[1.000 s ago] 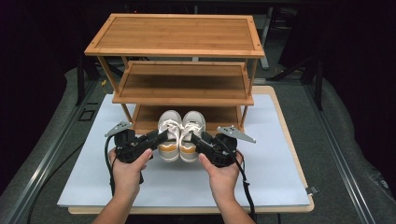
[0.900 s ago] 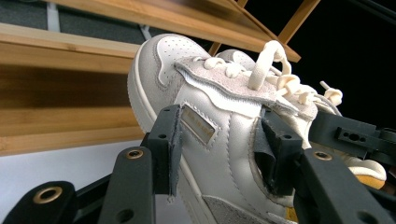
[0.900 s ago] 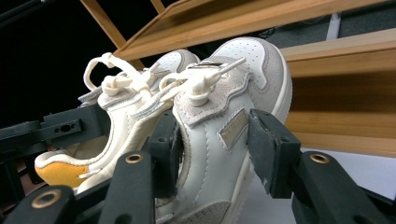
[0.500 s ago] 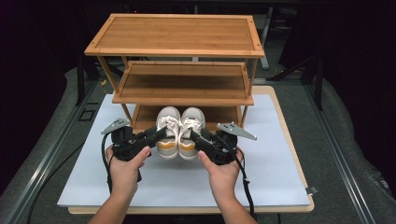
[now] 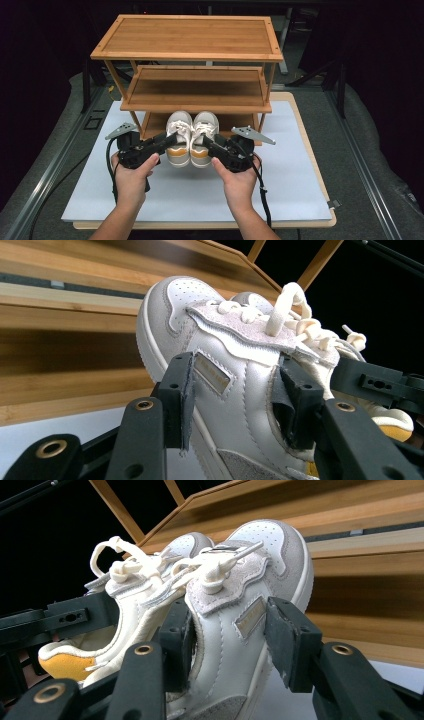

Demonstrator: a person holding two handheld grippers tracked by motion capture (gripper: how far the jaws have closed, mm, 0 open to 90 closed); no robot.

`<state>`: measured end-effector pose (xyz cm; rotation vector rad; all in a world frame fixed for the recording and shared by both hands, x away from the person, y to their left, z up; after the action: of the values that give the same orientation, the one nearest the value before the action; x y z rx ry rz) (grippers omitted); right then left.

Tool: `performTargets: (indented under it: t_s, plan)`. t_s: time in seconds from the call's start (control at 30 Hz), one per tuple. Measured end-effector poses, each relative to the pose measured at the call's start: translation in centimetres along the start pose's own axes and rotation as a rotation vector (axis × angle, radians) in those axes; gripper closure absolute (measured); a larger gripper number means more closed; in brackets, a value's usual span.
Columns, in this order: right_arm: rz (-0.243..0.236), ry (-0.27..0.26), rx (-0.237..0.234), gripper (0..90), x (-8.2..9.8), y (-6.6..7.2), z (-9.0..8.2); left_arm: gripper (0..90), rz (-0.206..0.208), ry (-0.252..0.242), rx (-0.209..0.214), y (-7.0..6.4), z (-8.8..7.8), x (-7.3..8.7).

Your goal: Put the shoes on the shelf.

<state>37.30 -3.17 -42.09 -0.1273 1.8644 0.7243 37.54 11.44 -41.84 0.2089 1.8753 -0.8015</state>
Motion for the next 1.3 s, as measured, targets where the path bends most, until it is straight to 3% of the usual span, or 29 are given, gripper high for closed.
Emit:
performTargets:
  t_s: [0.77, 1.3]
  plan:
    - [-0.026, -0.009, 0.006, 55.2, -2.2, 0.2, 0.0, 55.4, 0.014, -0.008, 0.009, -0.7, 0.5, -2.0]
    - [-0.014, -0.001, 0.007, 55.2, -3.4, 0.0, 0.7, 55.5, 0.01, -0.002, 0.004, -0.5, 1.3, -3.3]
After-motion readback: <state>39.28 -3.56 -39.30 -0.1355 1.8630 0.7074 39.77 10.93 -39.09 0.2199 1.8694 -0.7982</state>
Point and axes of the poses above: each handheld gripper's, and its own axes: z roughly forward along the jaws, x roughly out of its underside, y roughly to its left, the point moved 10 cm from there along z, roughly forward along the jaws, and after that the axes turned 6 degrees about -y, right-handed, at the moved point
